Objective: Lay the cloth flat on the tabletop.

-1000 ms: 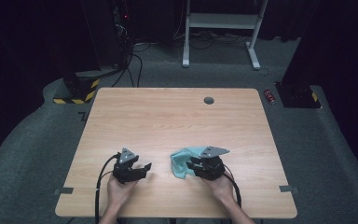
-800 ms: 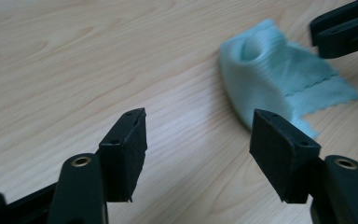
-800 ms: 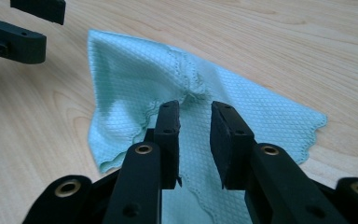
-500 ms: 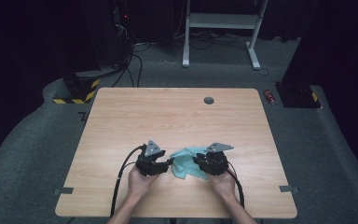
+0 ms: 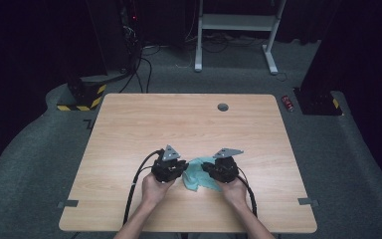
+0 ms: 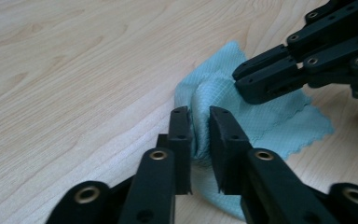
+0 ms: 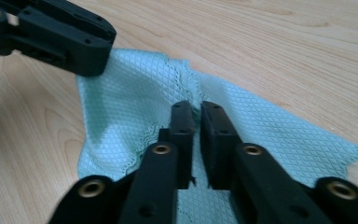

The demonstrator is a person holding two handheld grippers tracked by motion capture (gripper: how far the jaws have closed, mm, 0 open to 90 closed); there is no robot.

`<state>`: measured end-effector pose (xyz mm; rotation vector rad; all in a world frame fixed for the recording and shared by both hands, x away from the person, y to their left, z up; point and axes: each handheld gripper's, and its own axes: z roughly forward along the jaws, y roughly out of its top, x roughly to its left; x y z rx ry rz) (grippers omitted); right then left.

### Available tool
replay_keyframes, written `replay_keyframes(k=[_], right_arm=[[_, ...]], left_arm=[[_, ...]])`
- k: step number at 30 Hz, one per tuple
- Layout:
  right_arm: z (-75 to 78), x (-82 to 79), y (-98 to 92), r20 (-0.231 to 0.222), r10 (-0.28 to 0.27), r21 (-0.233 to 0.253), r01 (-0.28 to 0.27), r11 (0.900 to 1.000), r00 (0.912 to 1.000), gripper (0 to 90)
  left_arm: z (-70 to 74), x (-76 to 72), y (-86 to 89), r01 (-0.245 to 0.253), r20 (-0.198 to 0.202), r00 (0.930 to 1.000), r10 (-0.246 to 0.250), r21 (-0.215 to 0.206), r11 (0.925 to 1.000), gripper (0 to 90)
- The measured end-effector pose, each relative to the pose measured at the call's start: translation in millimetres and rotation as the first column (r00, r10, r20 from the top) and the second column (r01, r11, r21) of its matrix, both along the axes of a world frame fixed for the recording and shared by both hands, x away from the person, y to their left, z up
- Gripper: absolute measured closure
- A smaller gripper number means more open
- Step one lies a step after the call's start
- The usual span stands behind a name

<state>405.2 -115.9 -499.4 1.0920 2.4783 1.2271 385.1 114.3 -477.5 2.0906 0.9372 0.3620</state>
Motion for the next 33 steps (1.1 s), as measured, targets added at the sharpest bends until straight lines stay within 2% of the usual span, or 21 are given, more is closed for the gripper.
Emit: replay_keyframes(k=[1, 7, 10, 13, 15, 19, 23, 28, 33], right_arm=[[0.4, -0.4, 0.3, 0.01, 0.011, -0.002, -0.011, 1.0, 0.9999, 89.2], [0.7, -0.2, -0.9, 0.008, 0.009, 0.0, -0.009, 1.0, 0.9999, 89.0], [1.4, 1.4, -4.2, 0.002, -0.022, 0.019, 0.022, 1.0, 0.9998, 77.5], [1.1, 3.8, -7.6, -0.006, -0.038, 0.033, 0.038, 0.999, 0.9993, 72.9], [0.1, 5.3, -8.0, -0.016, -0.031, 0.04, 0.031, 0.999, 0.9994, 70.8], [-3.9, 8.7, -5.4, -0.04, 0.001, 0.049, 0.001, 0.999, 0.9992, 71.6], [-7.0, 11.9, -1.9, -0.074, 0.053, 0.071, -0.048, 0.996, 0.9958, 77.4], [-6.8, 11.3, -0.5, -0.073, 0.089, 0.085, -0.083, 0.993, 0.9934, 74.1], [-3.3, 5.1, 1.6, -0.04, 0.139, 0.08, -0.135, 0.988, 0.9896, 72.8]], left_arm=[[-0.2, 0.0, 0.3, 0.0, 0.0, 1.0, 0.0, 0.003, 1.0, 83.4], [-0.3, -1.1, 0.4, 0.015, 0.01, 0.9998, -0.015, 0.006, 0.9999, 85.2], [-0.2, -1.6, 0.9, 0.03, 0.019, 0.9994, -0.03, 0.015, 0.9994, 85.8], [-0.7, -2.2, 1.2, 0.041, 0.029, 0.9987, -0.042, 0.021, 0.9989, 86.3], [-0.9, -2.4, 1.5, 0.047, 0.035, 0.9982, -0.047, 0.025, 0.9986, 86.4], [-1.2, -2.8, 2.1, 0.06, 0.042, 0.9972, -0.062, 0.029, 0.9977, 86.7], [-2.0, -1.6, 3.5, 0.064, 0.037, 0.9972, -0.065, 0.027, 0.9976, 86.8], [-3.3, -0.1, 6.3, 0.058, 0.028, 0.9979, -0.059, 0.022, 0.9981, 86.6], [-3.8, 0.3, 6.3, 0.052, 0.033, 0.9981, -0.053, 0.03, 0.9982, 86.3]])
